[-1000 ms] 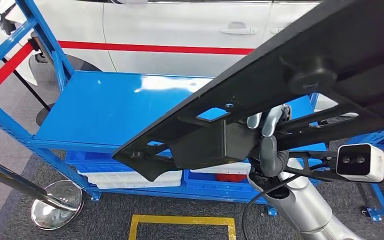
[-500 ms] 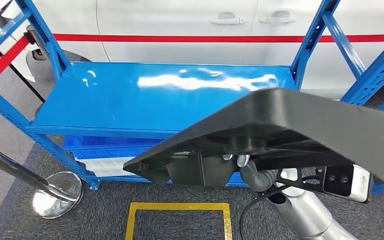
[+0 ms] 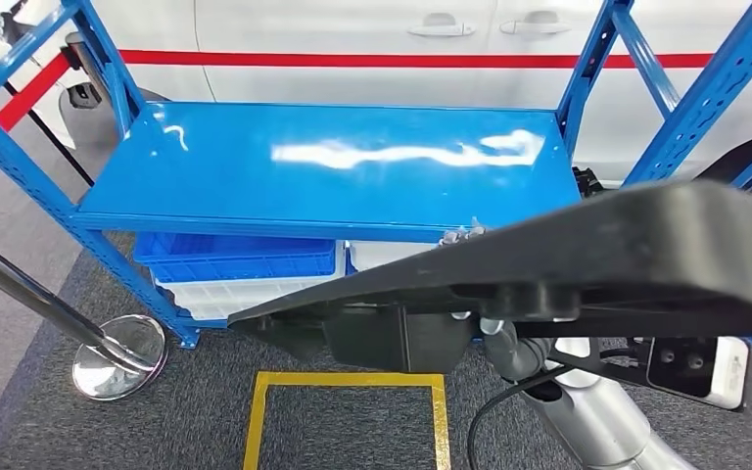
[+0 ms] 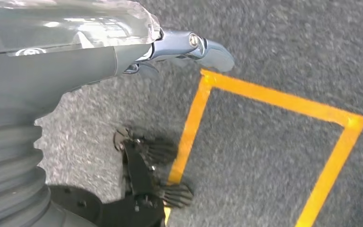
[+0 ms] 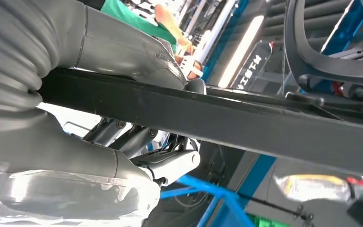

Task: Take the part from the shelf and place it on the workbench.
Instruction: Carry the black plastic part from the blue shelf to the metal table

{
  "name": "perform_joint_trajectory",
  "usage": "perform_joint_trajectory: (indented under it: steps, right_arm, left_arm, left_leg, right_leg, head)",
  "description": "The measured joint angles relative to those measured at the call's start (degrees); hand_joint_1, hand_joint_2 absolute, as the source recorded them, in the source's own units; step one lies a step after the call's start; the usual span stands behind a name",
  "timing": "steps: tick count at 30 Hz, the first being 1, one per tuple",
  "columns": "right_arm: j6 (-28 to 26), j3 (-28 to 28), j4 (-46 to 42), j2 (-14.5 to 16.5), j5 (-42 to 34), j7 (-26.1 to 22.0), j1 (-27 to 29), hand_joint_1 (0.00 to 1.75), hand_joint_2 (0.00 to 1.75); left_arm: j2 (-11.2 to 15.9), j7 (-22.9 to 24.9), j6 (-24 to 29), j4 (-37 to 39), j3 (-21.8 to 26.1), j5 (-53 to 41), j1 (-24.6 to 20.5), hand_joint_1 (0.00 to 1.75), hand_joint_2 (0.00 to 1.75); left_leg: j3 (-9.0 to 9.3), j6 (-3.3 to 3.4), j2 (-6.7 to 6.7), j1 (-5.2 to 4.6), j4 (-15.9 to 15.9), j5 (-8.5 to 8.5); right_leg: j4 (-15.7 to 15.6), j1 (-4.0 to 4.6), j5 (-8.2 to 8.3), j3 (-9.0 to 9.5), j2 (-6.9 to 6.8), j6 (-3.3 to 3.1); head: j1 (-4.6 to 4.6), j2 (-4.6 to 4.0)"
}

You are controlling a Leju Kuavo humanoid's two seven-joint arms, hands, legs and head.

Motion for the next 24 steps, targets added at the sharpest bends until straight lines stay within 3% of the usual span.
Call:
perform_joint_trajectory:
  steps: [1, 2, 4, 5, 6, 7, 8, 9, 11, 12, 14, 15, 17, 19, 20, 21, 22, 24]
  right_arm:
    - [0.0, 0.0, -0.1, 0.0, 0.0, 0.0, 0.0, 1.75, 1.75]
    - [-0.1, -0.1, -0.1, 0.0, 0.0, 0.0, 0.1, 1.75, 1.75]
    - [-0.2, -0.1, -0.2, 0.0, 0.0, 0.0, 0.1, 1.75, 1.75]
    - [-0.2, -0.1, -0.2, 0.0, 0.0, 0.0, 0.2, 1.75, 1.75]
    - [-0.2, -0.1, -0.2, 0.0, 0.0, 0.0, 0.2, 1.75, 1.75]
    - [-0.3, -0.1, -0.2, 0.0, -0.1, 0.0, 0.3, 1.75, 1.75]
    - [-0.2, -0.1, -0.3, 0.0, -0.2, 0.0, 0.3, 1.75, 1.75]
    - [-0.2, -0.1, -0.4, 0.0, -0.3, 0.0, 0.3, 1.75, 1.75]
    - [0.0, -0.1, -0.8, 0.0, -0.5, 0.0, 0.3, 1.75, 1.75]
    - [0.0, -0.1, -0.9, 0.0, -0.6, 0.0, 0.2, 1.75, 1.75]
    - [0.1, -0.1, -1.0, 0.1, -0.7, 0.0, 0.1, 1.75, 1.75]
    - [0.0, -0.1, -1.0, 0.1, -0.7, 0.0, 0.1, 1.75, 1.75]
    - [-0.5, 0.0, -1.1, 0.3, -1.0, 0.1, -0.1, 1.75, 1.75]
    - [-1.2, 0.0, -1.1, 0.6, -1.5, 0.2, -0.3, 1.75, 1.75]
    - [-1.6, 0.1, -1.1, 0.8, -1.7, 0.3, -0.4, 1.75, 1.75]
    - [-2.1, 0.1, -1.1, 1.0, -1.9, 0.4, -0.5, 1.75, 1.75]
    - [-2.5, 0.2, -1.1, 1.2, -2.0, 0.5, -0.6, 1.75, 1.75]
    - [-2.9, 0.5, -1.1, 1.6, -1.9, 0.5, -0.6, 1.75, 1.75]
  left_arm:
    - [0.0, 0.0, -0.1, 0.0, 0.0, 0.0, 0.0, 0.0, 1.75]
    - [0.0, 0.0, -0.1, 0.0, 0.0, 0.0, 0.0, 0.0, 1.75]
    - [0.0, 0.0, -0.2, 0.0, 0.0, 0.0, 0.0, 0.0, 1.75]
    - [0.0, 0.0, -0.2, 0.0, 0.0, 0.0, 0.0, 0.0, 1.75]
    - [0.0, 0.0, -0.2, 0.0, -0.1, 0.0, 0.0, 0.0, 1.75]
    - [0.0, 0.0, -0.2, 0.0, -0.1, 0.0, 0.0, 0.0, 1.75]
    - [0.0, 0.0, -0.1, 0.0, -0.2, 0.0, 0.0, 0.0, 1.75]
    - [0.0, 0.0, -0.1, 0.0, -0.2, 0.0, 0.0, 0.0, 1.75]
    - [0.0, 0.0, 0.1, 0.0, -0.2, 0.0, 0.0, 0.0, 1.75]
    - [0.0, -0.1, 0.1, 0.0, -0.2, 0.0, 0.0, 0.0, 1.75]
    - [0.1, -0.2, 0.3, 0.0, -0.2, 0.0, 0.1, 0.0, 1.75]
    - [0.1, -0.2, 0.3, 0.0, -0.2, 0.0, 0.2, 0.0, 1.75]
    - [0.1, -0.3, 0.4, 0.1, -0.2, 0.0, 0.2, 0.0, 1.75]
    - [0.1, -0.3, 0.5, 0.1, -0.3, 0.0, 0.2, 0.0, 1.75]
    - [0.1, -0.3, 0.6, 0.1, -0.3, 0.0, 0.2, 0.0, 1.75]
    - [0.1, -0.3, 0.7, 0.1, -0.3, 0.0, 0.2, 0.0, 1.75]
    - [0.1, -0.3, 0.8, 0.1, -0.3, 0.0, 0.2, 0.0, 1.75]
    - [0.1, -0.3, 0.9, 0.1, -0.3, 0.0, 0.1, 0.0, 1.75]
  left_leg:
    - [-0.57, 0.31, 0.13, 0.16, -0.4, 0.96]
    - [-1.32, 0.54, 0.24, 0.29, -0.6, 1.85]
    - [-3.36, 0.65, 0.24, 0.3, -0.5, 3.39]
    - [-4.42, 0.56, 0.25, 0.33, -0.4, 4.09]
    - [-5.49, 0.42, 0.27, 0.4, -0.2, 4.73]
    - [-6.59, 0.24, 0.28, 0.51, 0.2, 5.31]
    - [-7.68, 0.0, 0.29, 0.63, 0.6, 5.83]
    - [-8.7, -0.28, 0.27, 0.68, 1.2, 6.24]
    - [-10.05, -0.9, 0.17, 0.66, 2.3, 6.93]
    - [-10.34, -1.25, 0.13, 0.61, 2.6, 7.33]
    - [-10.66, -2.02, 0.09, 0.75, 2.5, 8.11]
    - [-11.1, -2.36, 0.05, 0.88, 2.9, 7.49]
    - [-12.66, -2.93, -0.03, 1.17, 6.5, 3.06]
    - [-14.49, -3.38, -0.05, 1.24, 13.9, -2.5]
    - [-14.9, -3.53, -0.05, 1.26, 17.4, -3.67]
    - [-14.59, -3.6, -0.05, 1.26, 19.5, -3.44]
    - [-13.34, -3.57, -0.06, 1.26, 19.5, -2.16]
    - [-7.97, -3.26, -0.15, 1.26, 13.6, 0.31]
  right_leg:
    - [1.4, -0.03, -1.97, -0.57, 0.19, 0.31]
    - [4.1, -0.14, -4.94, -1.39, 0.37, 0.58]
    - [11.5, -0.46, -10.2, -3.06, 0.48, 1.16]
    - [14.6, -0.63, -10.98, -3.36, 0.48, 1.45]
    - [16.1, -0.79, -10.33, -2.95, 0.47, 1.72]
    - [15.7, -0.96, -8.67, -1.57, 0.47, 1.94]
    - [13.2, -1.14, -7.0, 0.81, 0.45, 2.11]
    - [9.3, -1.26, -6.46, 3.93, 0.45, 2.2]
    - [1.7, -1.16, -7.84, 9.14, 0.57, 1.75]
    - [-0.2, -1.0, -8.75, 10.26, 0.64, 1.32]
    - [-0.6, -0.87, -8.26, 9.84, 0.58, 0.26]
    - [-0.7, -0.9, -7.62, 9.25, 0.5, -0.3]
    - [-0.8, -1.02, -6.16, 7.77, 0.31, -1.16]
    - [-0.7, -0.89, -4.79, 6.04, 0.31, -1.42]
    - [-0.6, -0.83, -4.14, 5.15, 0.31, -1.41]
    - [-0.4, -0.79, -3.54, 4.25, 0.31, -1.33]
    - [-0.3, -0.77, -3.0, 3.4, 0.3, -1.22]
    - [0.1, -0.77, -2.11, 2.07, 0.29, -0.9]
  head:
    - [0.01, 0.0]
    - [0.01, 0.0]
    - [0.0, 0.0]
    - [0.0, 0.0]
    - [0.0, 0.0]
    - [0.0, 0.0]
    - [0.0, 0.0]
    - [0.0, 0.0]
    - [-0.01, 0.0]
    - [-0.01, 0.0]
    - [0.0, 0.0]
    - [0.0, 0.0]
    - [0.0, 0.0]
    - [0.0, 0.0]
    - [0.0, 0.0]
    - [0.0, 0.0]
    - [0.0, 0.0]
    - [0.0, 0.0]
